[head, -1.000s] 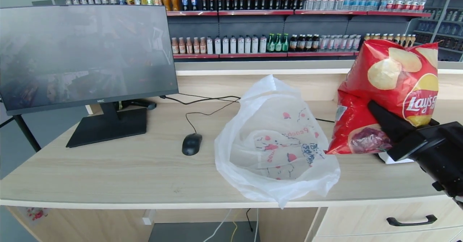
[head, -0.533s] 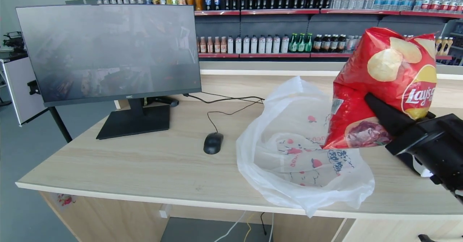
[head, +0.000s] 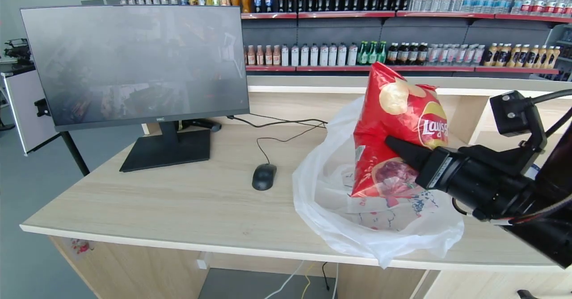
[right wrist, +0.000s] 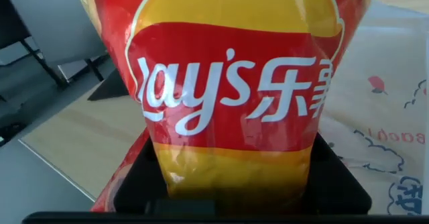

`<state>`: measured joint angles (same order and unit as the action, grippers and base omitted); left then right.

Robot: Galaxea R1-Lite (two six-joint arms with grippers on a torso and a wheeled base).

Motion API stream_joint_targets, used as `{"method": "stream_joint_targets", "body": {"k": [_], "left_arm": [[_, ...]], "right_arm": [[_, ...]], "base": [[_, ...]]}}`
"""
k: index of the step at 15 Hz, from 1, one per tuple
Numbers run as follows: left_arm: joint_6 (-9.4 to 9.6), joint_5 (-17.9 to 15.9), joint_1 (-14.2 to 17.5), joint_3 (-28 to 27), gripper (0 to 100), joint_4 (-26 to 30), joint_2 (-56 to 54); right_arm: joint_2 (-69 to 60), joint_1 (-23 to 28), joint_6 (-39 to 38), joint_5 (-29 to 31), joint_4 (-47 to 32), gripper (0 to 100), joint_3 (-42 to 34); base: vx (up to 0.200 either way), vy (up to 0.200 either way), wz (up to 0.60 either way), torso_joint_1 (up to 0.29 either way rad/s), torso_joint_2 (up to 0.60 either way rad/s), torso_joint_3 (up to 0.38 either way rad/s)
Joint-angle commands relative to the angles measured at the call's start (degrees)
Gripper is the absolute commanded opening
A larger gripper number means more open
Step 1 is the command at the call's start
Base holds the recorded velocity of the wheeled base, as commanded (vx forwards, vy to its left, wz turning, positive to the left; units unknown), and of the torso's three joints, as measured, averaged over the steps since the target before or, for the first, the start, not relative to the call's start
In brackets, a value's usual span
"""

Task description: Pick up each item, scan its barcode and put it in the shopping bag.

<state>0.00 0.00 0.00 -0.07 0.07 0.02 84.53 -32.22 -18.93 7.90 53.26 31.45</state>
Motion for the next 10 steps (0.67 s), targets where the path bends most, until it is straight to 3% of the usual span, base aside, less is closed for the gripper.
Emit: {"method": "stream_joint_targets", "body": {"k": [1,5,10], "left_arm": [[0.00,0.0,0.0,0.1,100,0.0,0.0],[0.00,0.0,0.0,0.1,100,0.0,0.0],[0.00,0.0,0.0,0.0,100,0.0,0.0]], "right_arm": [[1.9,0.8,-3.1,3.0,-5.9,0,5.1],[3.0,1.5,-4.0,7.4,-17.5,0,9.7],[6.1,1.9,-4.5,8.0,-18.0,0,8.2]], "base": [[0.000,0.000,0.00,0.000,0.00,0.000],[0.000,0.000,0.00,0.000,0.00,0.000],[0.000,0.000,0.00,0.000,0.00,0.000]]}}
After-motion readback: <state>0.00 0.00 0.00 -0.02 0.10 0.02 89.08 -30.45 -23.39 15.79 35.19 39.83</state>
